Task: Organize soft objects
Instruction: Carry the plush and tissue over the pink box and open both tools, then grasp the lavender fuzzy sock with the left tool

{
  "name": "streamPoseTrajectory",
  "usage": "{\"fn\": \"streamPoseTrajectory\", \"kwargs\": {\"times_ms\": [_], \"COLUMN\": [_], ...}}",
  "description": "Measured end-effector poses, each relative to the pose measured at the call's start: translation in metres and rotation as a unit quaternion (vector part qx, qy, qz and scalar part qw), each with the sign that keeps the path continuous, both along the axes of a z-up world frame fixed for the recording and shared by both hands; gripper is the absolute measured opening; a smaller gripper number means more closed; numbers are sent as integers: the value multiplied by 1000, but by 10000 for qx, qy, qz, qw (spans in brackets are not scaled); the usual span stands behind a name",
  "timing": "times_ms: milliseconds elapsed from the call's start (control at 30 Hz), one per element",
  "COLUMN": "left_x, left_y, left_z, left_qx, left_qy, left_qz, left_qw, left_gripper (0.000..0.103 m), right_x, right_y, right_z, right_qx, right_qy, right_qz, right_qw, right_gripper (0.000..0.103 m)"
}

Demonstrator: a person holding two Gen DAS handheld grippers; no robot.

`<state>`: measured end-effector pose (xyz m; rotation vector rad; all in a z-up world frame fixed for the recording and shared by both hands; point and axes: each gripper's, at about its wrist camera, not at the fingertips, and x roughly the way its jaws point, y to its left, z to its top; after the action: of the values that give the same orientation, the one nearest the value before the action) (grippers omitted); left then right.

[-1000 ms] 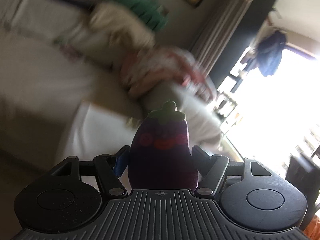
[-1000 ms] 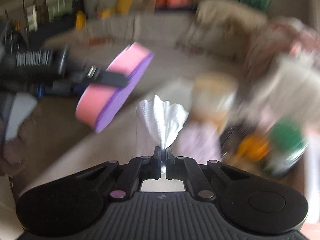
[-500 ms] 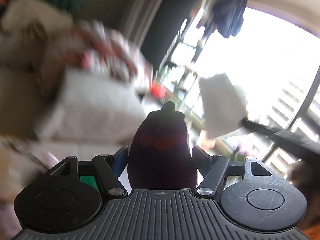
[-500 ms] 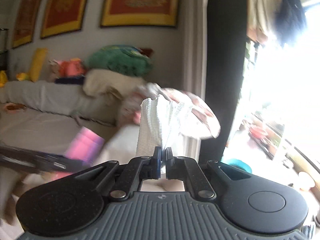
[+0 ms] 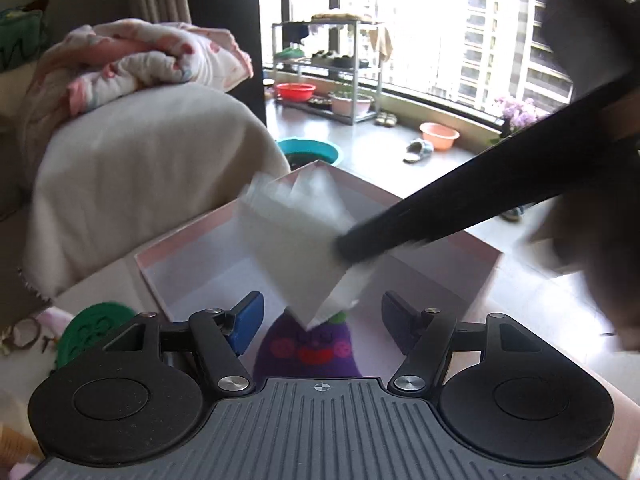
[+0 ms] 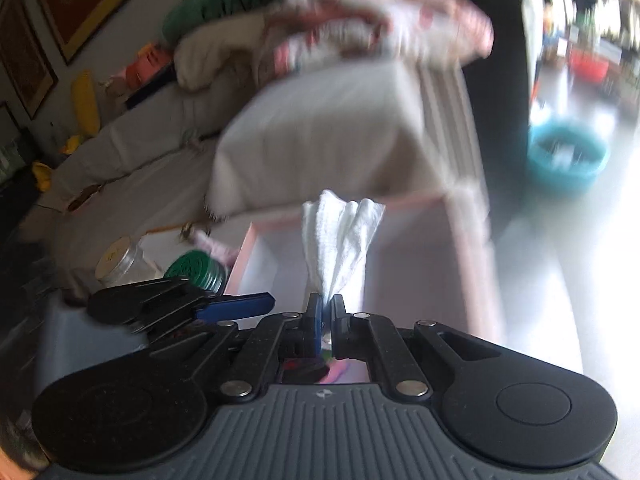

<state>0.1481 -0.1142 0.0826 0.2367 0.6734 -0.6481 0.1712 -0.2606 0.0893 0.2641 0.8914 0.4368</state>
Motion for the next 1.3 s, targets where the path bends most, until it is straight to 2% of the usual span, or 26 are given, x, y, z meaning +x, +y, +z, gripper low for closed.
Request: {"fn": "streamPoseTrajectory", "kwargs": {"times_ms": [100, 200, 267, 333, 367, 400, 433, 467, 500, 633, 700, 767, 1033, 1167, 1300], "left_x": [-20, -33, -42, -47, -49, -52, -55, -58, -63, -68, -64, -58, -49, -46, -48], "left_y": [36, 78, 108, 142, 162, 182, 203, 225, 247, 306, 315, 310, 264, 250, 252], "left_z": [14, 20, 25, 26, 25, 24, 24, 21, 18, 2, -7, -13, -41, -51, -56], "left_qx": [-394, -748, -813, -882, -945, -1033, -1143, -1268, -1385, -1778, -2017, -2118, -1744, -1438, -1246], "left_qy": [4, -13, -138, -221, -231, -217, -182, -116, -24, 421, 617, 813, 1144, 946, 792], "left_qz": [110, 331, 697, 1257, 1569, 1886, 2218, 2544, 2819, 3634, 3668, 3537, 3338, 3407, 3454], "left_qw": [9992, 9966, 9942, 9879, 9828, 9764, 9682, 9587, 9494, 9135, 9061, 9074, 9193, 9243, 9268], "left_gripper": [72, 71, 71, 71, 71, 71, 71, 71, 71, 70, 70, 70, 70, 71, 69], "right_x": [8, 6, 4, -2, -2, -2, -4, -8, -14, -32, -45, -59, -118, -133, -141], "right_y": [14, 24, 31, 38, 43, 46, 46, 44, 43, 48, 50, 59, 118, 146, 178], "right_z": [-25, -28, -26, -24, -22, -18, -12, -4, 2, 22, 30, 33, 28, 14, -6], "right_qx": [-174, -419, -605, -854, -969, -1074, -1164, -1249, -1342, -1557, -1545, -1638, -2194, -2273, -2584], "right_qy": [389, 274, 202, 65, -2, -99, -255, -451, -650, -1195, -1339, -1499, -2293, -2306, -2352], "right_qz": [44, 60, 78, 114, 133, 124, 68, -29, -148, -512, -495, -362, 657, 1171, 1580], "right_qw": [9991, 9987, 9979, 9963, 9952, 9941, 9929, 9911, 9887, 9792, 9776, 9744, 9460, 9389, 9235], "right_gripper": [4, 5, 5, 6, 12, 22, 29, 43, 51, 54, 55, 55, 57, 59, 59]}}
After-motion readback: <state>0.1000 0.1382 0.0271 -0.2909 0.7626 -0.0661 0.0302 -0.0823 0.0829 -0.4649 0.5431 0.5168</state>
